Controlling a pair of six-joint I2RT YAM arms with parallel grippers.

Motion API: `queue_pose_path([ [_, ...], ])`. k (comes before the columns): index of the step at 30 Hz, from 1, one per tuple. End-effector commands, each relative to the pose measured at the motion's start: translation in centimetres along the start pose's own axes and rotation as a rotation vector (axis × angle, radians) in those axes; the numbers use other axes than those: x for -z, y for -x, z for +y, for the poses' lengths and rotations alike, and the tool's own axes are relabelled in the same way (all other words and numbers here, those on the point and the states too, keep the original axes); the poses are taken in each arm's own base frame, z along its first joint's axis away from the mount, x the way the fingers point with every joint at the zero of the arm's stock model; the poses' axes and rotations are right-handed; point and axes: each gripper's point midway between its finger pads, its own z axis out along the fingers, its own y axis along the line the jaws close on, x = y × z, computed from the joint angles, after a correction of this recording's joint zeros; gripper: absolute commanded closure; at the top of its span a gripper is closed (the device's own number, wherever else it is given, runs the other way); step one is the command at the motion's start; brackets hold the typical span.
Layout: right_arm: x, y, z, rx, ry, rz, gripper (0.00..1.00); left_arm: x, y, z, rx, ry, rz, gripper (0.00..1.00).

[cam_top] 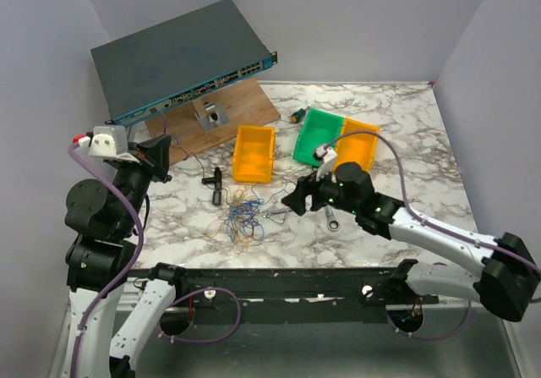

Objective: Untangle the cables

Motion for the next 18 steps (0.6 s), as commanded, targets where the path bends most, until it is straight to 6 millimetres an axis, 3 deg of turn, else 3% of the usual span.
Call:
queue_pose_path([
  [1, -1.7, 1.1, 8.8, 0.173, 0.406, -0.027, 0.21, 0.7, 3.9, -2.0, -0.021, -0.078, -0.084, 1.00],
  [4, -3.5, 0.1, 12.2, 0.287, 0.483, 0.000, 0.21, 0.8, 5.1, -2.8, -0.013, -0.110, -0.096, 1.00],
  [8, -6.4, 0.0, 14.1, 0.316, 0.500, -0.018, 0.24, 0.9, 6.2, -3.8, -0.001, -0.150, -0.102, 1.00],
  [18, -11.1, 0.2, 13.8, 0.299, 0.421, -0.056, 0.34, 1.6, 8.0, -4.5, -0.002, -0.163, -0.126, 1.00],
])
